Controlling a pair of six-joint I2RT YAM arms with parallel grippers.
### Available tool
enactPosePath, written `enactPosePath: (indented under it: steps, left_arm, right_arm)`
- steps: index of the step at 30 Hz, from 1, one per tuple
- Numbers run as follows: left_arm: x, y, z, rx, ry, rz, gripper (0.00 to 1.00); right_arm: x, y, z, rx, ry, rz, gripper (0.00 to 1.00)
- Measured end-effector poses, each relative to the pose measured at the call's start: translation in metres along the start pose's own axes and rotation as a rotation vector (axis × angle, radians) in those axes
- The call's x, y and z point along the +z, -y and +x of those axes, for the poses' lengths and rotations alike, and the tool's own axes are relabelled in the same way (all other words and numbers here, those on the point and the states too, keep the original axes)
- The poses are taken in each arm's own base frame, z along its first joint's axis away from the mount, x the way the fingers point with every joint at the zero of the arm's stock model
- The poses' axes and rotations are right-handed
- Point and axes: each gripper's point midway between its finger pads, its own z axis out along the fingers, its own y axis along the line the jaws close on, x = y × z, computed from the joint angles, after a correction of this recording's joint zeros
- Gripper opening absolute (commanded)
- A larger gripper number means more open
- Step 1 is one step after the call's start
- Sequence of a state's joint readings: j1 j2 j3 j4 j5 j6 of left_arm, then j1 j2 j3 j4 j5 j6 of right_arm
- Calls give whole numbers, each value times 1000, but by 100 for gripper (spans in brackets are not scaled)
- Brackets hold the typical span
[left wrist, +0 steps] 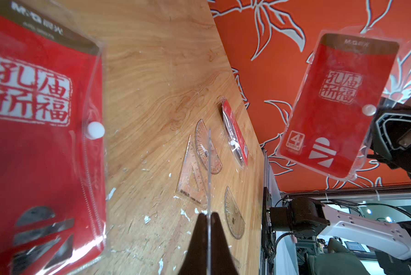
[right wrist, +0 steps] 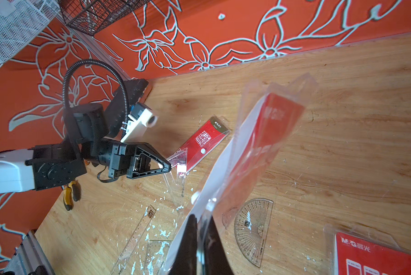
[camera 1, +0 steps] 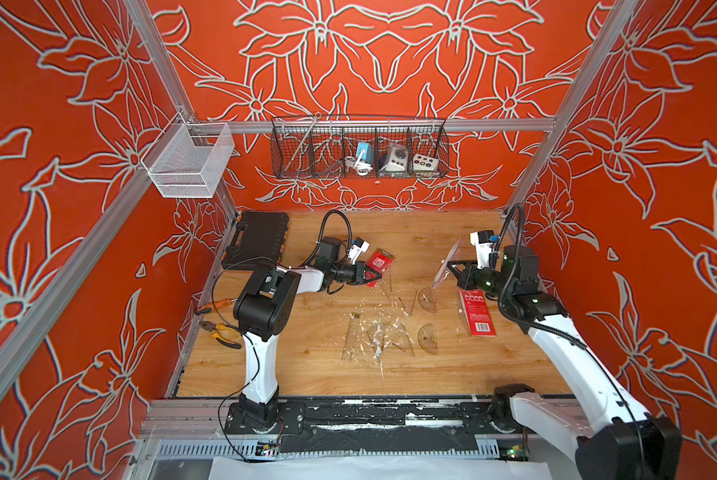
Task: Open the ruler set and take out the ruler
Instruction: Place the ruler at the center of the board.
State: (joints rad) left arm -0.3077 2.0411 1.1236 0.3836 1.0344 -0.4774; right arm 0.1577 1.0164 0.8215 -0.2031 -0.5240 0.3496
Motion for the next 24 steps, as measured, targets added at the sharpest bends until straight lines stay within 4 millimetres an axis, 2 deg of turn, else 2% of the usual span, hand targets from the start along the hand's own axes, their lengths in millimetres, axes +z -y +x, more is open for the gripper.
enactPosePath:
  steps: [14,24]
  left_arm:
    - [4,-19,16,-80,0,-14,11]
    - [9,-35,22,-137,4,-29,25]
  right_arm:
    - [0,0,0,0,1,1,0]
    - [1,2,2,2,-3,9,0]
